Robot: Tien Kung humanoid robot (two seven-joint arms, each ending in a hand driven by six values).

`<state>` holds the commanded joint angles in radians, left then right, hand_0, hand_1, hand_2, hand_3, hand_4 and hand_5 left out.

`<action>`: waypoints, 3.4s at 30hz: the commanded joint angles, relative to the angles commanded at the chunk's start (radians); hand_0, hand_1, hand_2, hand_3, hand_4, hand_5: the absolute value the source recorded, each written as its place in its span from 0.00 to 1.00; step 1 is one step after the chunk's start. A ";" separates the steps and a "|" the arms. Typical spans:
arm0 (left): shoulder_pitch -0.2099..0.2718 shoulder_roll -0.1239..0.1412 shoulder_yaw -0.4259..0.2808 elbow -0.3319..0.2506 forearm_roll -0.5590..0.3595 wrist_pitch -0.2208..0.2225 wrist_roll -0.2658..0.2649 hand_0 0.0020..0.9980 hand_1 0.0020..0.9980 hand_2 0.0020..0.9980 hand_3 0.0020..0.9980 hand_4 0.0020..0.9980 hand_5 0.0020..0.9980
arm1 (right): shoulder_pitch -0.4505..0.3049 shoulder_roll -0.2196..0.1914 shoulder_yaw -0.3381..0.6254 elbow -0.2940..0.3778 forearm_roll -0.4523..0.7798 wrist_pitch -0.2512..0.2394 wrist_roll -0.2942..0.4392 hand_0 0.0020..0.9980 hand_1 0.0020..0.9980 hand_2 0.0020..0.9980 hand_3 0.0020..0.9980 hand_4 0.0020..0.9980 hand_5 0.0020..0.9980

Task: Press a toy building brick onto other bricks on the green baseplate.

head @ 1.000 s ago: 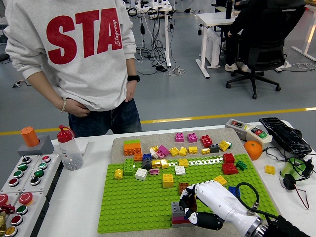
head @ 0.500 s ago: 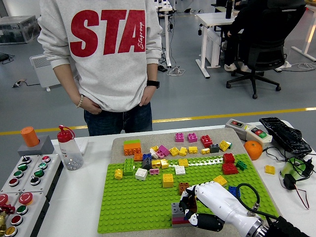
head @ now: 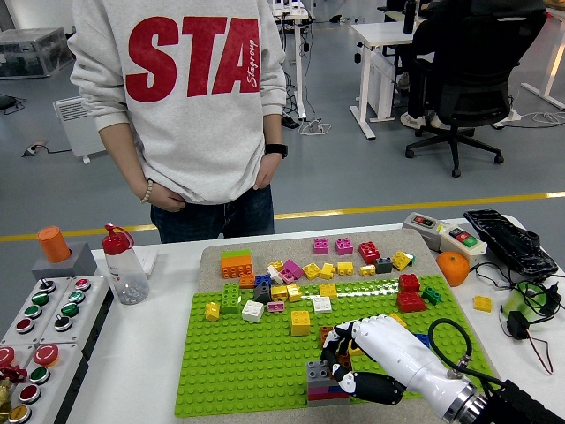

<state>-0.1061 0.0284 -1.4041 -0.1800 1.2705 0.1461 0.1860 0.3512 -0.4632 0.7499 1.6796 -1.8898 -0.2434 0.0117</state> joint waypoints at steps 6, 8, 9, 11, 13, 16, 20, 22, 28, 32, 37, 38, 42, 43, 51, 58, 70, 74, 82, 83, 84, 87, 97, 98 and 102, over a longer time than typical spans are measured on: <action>-0.004 0.000 0.001 0.000 -0.002 0.000 -0.001 0.66 0.68 0.70 0.58 0.30 1.00 | -0.020 -0.002 0.059 -0.012 -0.007 -0.029 -0.007 0.56 0.58 0.60 0.56 0.35 0.37; -0.005 0.001 0.002 0.000 -0.002 0.000 -0.002 0.66 0.68 0.70 0.58 0.30 1.00 | -0.030 -0.006 0.090 -0.023 -0.017 -0.044 -0.020 0.56 0.58 0.60 0.56 0.35 0.37; -0.005 0.001 0.002 0.000 -0.002 -0.001 -0.002 0.66 0.68 0.70 0.58 0.30 1.00 | -0.033 -0.007 0.098 -0.027 -0.019 -0.048 -0.024 0.56 0.58 0.60 0.56 0.35 0.37; -0.006 0.001 0.001 0.000 -0.002 -0.001 -0.002 0.66 0.68 0.70 0.58 0.30 1.00 | -0.046 -0.010 0.126 -0.038 -0.035 -0.051 -0.043 0.56 0.58 0.60 0.56 0.35 0.37; -0.006 0.001 0.001 0.000 -0.001 -0.001 -0.002 0.66 0.68 0.70 0.58 0.30 1.00 | -0.063 -0.016 0.161 -0.049 -0.058 -0.041 -0.071 0.73 0.71 0.79 0.80 0.52 0.21; -0.008 0.001 0.001 0.000 0.000 -0.001 -0.001 0.66 0.68 0.70 0.58 0.30 1.00 | -0.082 -0.023 0.194 -0.060 -0.078 -0.029 -0.101 0.73 0.71 0.79 0.80 0.52 0.21; -0.009 0.001 0.003 0.000 -0.001 -0.001 -0.002 0.66 0.68 0.70 0.58 0.30 1.00 | -0.128 -0.031 0.236 -0.074 -0.100 -0.048 -0.127 0.75 0.73 0.84 0.83 0.58 0.19; -0.010 0.001 0.003 0.000 -0.001 -0.001 -0.002 0.66 0.68 0.70 0.58 0.30 1.00 | -0.143 -0.032 0.248 -0.084 -0.109 -0.053 -0.137 0.75 0.73 0.84 0.83 0.58 0.19; -0.011 0.000 0.003 0.000 0.001 -0.001 -0.001 0.66 0.68 0.70 0.58 0.30 1.00 | -0.168 -0.035 0.256 -0.114 -0.126 -0.029 -0.163 0.75 0.74 0.84 0.83 0.58 0.18; -0.011 -0.001 0.005 0.000 -0.001 -0.001 -0.001 0.66 0.68 0.70 0.58 0.30 1.00 | -0.178 -0.037 0.251 -0.119 -0.128 -0.003 -0.173 0.76 0.75 0.84 0.82 0.60 0.18; -0.011 -0.002 0.006 0.000 -0.002 -0.001 -0.001 0.66 0.68 0.70 0.58 0.30 1.00 | -0.184 -0.033 0.228 -0.116 -0.141 0.007 -0.190 0.76 0.78 0.84 0.76 0.61 0.19; -0.011 -0.002 0.006 0.000 -0.002 -0.001 -0.001 0.66 0.68 0.70 0.58 0.30 1.00 | -0.184 -0.032 0.221 -0.115 -0.144 0.006 -0.191 0.76 0.78 0.84 0.76 0.61 0.19; -0.012 -0.002 0.005 0.000 0.001 -0.002 -0.001 0.66 0.68 0.70 0.58 0.30 1.00 | -0.182 -0.029 0.195 -0.116 -0.158 0.007 -0.196 0.76 0.78 0.83 0.71 0.64 0.21; -0.012 -0.002 0.005 0.000 0.001 -0.002 -0.001 0.66 0.68 0.70 0.58 0.30 1.00 | -0.182 -0.029 0.192 -0.116 -0.159 0.007 -0.197 0.76 0.78 0.83 0.71 0.64 0.21; -0.010 -0.003 0.004 0.000 0.004 -0.001 0.000 0.66 0.68 0.70 0.58 0.30 1.00 | -0.167 -0.027 0.151 -0.144 -0.232 0.004 -0.224 0.75 0.78 0.83 0.70 0.64 0.22; -0.005 -0.004 0.003 0.000 0.007 -0.001 0.002 0.66 0.68 0.71 0.58 0.30 1.00 | -0.155 -0.025 0.127 -0.165 -0.262 0.000 -0.252 0.66 0.64 0.70 0.68 0.65 0.22; -0.001 -0.003 0.004 0.000 0.010 -0.002 0.001 0.66 0.68 0.70 0.58 0.30 1.00 | -0.135 -0.022 0.106 -0.180 -0.269 -0.014 -0.257 0.62 0.57 0.60 0.64 0.66 0.23; -0.001 -0.004 0.004 0.000 0.008 -0.002 0.001 0.66 0.68 0.71 0.58 0.30 1.00 | -0.128 -0.022 0.100 -0.179 -0.271 -0.012 -0.259 0.61 0.57 0.60 0.64 0.67 0.25; -0.003 -0.004 0.006 0.000 0.003 -0.002 0.000 0.66 0.68 0.71 0.58 0.30 1.00 | -0.112 -0.021 0.085 -0.185 -0.278 0.007 -0.274 0.61 0.57 0.60 0.63 0.68 0.26; -0.004 -0.004 0.006 0.000 0.002 -0.002 0.000 0.66 0.68 0.71 0.58 0.30 1.00 | -0.110 -0.021 0.083 -0.186 -0.279 0.009 -0.276 0.61 0.57 0.60 0.63 0.68 0.26; -0.004 -0.003 0.006 0.000 0.001 -0.002 0.000 0.66 0.68 0.71 0.58 0.30 1.00 | -0.108 -0.021 0.081 -0.188 -0.279 0.012 -0.278 0.61 0.57 0.60 0.63 0.68 0.26; -0.006 -0.003 0.007 0.000 0.000 -0.002 0.000 0.66 0.68 0.71 0.58 0.30 1.00 | -0.102 -0.019 0.075 -0.195 -0.281 0.019 -0.284 0.61 0.57 0.60 0.64 0.69 0.26; -0.009 -0.002 0.007 0.000 -0.003 -0.002 -0.001 0.66 0.68 0.71 0.58 0.30 1.00 | -0.091 -0.014 0.071 -0.211 -0.283 0.031 -0.296 0.61 0.57 0.60 0.63 0.69 0.27; -0.009 -0.002 0.007 0.000 -0.003 -0.002 -0.001 0.66 0.68 0.71 0.58 0.30 1.00 | -0.090 -0.013 0.070 -0.212 -0.282 0.031 -0.296 0.61 0.57 0.60 0.63 0.69 0.27; -0.010 -0.002 0.007 0.000 -0.002 -0.002 -0.001 0.66 0.68 0.71 0.58 0.30 1.00 | -0.088 -0.013 0.069 -0.216 -0.277 0.032 -0.293 0.61 0.57 0.60 0.63 0.69 0.27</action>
<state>-0.1157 0.0264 -1.3971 -0.1800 1.2682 0.1441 0.1852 0.2636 -0.4759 0.8184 1.4635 -2.1670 -0.2113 -0.2817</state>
